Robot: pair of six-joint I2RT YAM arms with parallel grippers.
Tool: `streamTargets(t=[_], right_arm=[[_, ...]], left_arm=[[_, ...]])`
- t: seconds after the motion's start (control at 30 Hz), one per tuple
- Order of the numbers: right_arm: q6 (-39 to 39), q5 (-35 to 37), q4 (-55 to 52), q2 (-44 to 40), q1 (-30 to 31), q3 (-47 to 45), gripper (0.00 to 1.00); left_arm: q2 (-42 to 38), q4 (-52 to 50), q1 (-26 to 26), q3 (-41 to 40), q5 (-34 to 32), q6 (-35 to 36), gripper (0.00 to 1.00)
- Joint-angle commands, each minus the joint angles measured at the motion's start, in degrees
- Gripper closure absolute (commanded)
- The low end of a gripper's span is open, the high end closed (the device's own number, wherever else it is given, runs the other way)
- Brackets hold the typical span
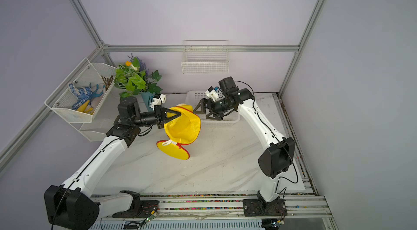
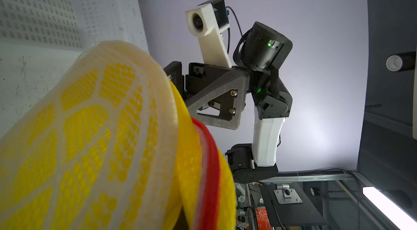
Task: Turn the laundry bag inside out
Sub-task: Turn over the laundry bag.
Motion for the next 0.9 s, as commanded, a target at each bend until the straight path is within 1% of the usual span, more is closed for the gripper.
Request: streamTargets(t=[0.0,0.1,0.17,0.3,0.47,0.63,0.87], right_arm=[[-1.6,2.4,5.4,-7.4,0.2,-4.5,0.01],[-3.2,8.5,11.0,-13.8,0.8,-13.1,0.01],[-5.2,12.8,15.3,-19.0,1.7,-19.0,0.01],[-4.4,15.6,27.5,-24.1,3.3,-28.5,0.01],[-6.2,16.4,34.9,-22.9,3.9,-31.8,0.01],[-9.5,18.0,41.9,-20.9,3.8,-33.3,0.01],[-5.1,12.4,57.5,-17.4,4.2,-37.8,0.01]], left_arm=[[1.9,-0.5,-0.1,7.2,-1.4,-0.3,1.0],[3.9,1.9,-0.2,7.9,-2.6,-2.7,1.0],[5.0,4.5,-0.1,8.4,-2.9,-5.6,1.0],[6.3,10.3,-0.1,8.4,-2.9,-11.7,1.0],[6.8,16.6,-0.1,8.3,-2.8,-19.4,1.0],[6.3,17.5,-0.2,9.1,-2.8,-23.1,1.0],[5.8,19.1,-1.4,8.3,-4.3,-26.4,1.0]])
